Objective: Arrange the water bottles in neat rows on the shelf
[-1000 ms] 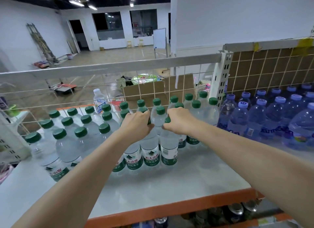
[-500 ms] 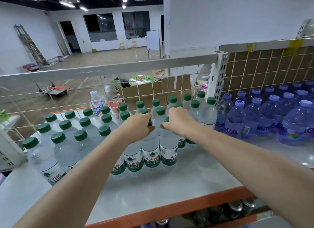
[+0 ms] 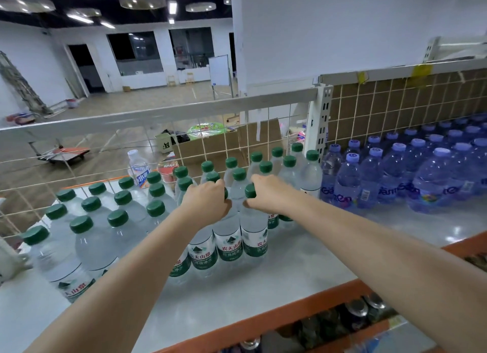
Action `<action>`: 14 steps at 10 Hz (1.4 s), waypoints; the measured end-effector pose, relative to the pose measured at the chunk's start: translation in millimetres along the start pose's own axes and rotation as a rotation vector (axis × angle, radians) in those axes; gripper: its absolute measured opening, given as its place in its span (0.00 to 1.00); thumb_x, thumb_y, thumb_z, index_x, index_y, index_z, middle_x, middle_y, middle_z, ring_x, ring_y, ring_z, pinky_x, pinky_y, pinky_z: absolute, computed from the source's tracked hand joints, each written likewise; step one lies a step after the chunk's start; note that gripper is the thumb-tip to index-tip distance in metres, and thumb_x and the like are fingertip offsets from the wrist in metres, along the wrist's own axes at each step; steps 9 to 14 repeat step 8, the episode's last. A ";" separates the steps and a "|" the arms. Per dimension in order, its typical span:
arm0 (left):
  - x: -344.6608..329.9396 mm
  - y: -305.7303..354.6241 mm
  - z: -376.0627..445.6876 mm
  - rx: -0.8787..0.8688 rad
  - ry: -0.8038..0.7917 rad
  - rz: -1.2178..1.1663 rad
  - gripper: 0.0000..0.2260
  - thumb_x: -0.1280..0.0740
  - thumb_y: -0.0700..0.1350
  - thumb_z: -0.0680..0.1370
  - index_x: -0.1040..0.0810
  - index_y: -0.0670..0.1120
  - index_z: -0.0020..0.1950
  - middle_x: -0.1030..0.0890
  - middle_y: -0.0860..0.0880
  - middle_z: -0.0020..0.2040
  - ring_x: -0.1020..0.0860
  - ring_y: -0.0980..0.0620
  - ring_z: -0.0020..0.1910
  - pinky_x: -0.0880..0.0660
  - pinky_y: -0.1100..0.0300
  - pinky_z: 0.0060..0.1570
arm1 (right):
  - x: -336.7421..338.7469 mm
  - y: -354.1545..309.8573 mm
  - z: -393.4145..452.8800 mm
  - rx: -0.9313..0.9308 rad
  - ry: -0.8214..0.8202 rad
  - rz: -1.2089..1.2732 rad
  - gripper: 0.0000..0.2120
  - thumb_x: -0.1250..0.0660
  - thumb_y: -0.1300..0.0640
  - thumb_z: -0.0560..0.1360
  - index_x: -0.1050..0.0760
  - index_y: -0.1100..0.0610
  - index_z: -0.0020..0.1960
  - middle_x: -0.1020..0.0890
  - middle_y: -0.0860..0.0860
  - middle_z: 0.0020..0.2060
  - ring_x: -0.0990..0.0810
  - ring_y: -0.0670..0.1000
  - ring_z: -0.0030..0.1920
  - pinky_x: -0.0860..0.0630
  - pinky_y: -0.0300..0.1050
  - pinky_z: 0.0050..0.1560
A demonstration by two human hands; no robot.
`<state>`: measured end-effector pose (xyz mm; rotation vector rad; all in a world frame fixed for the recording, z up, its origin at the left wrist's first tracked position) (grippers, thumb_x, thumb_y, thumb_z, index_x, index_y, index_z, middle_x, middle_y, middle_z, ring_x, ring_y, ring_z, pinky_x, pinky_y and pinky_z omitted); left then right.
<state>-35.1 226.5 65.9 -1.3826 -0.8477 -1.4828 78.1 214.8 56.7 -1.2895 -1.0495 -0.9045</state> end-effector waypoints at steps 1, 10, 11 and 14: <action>1.0 -0.7 -0.3 0.015 0.036 -0.034 0.13 0.41 0.50 0.80 0.29 0.42 0.57 0.22 0.44 0.53 0.23 0.44 0.50 0.31 0.55 0.45 | -2.4 2.9 -0.5 -0.014 0.017 -0.005 0.26 0.35 0.45 0.78 0.36 0.58 0.69 0.23 0.55 0.54 0.27 0.52 0.46 0.33 0.44 0.36; 15.4 7.9 -6.8 0.053 0.146 -0.126 0.18 0.38 0.51 0.78 0.31 0.44 0.65 0.27 0.43 0.58 0.27 0.43 0.58 0.29 0.53 0.49 | 16.3 16.4 -14.3 0.022 0.067 0.039 0.20 0.34 0.48 0.76 0.33 0.56 0.63 0.26 0.50 0.38 0.24 0.53 0.42 0.33 0.45 0.33; 15.4 7.9 -6.8 0.053 0.146 -0.126 0.18 0.38 0.51 0.78 0.31 0.44 0.65 0.27 0.43 0.58 0.27 0.43 0.58 0.29 0.53 0.49 | 16.3 16.4 -14.3 0.022 0.067 0.039 0.20 0.34 0.48 0.76 0.33 0.56 0.63 0.26 0.50 0.38 0.24 0.53 0.42 0.33 0.45 0.33; 15.4 7.9 -6.8 0.053 0.146 -0.126 0.18 0.38 0.51 0.78 0.31 0.44 0.65 0.27 0.43 0.58 0.27 0.43 0.58 0.29 0.53 0.49 | 16.3 16.4 -14.3 0.022 0.067 0.039 0.20 0.34 0.48 0.76 0.33 0.56 0.63 0.26 0.50 0.38 0.24 0.53 0.42 0.33 0.45 0.33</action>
Point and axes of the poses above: each hand's wrist, its own z-axis towards the middle knuckle, its own x-axis out of the back of the hand, y = z × x, the point moved 9 cm from there along z, towards the middle knuckle
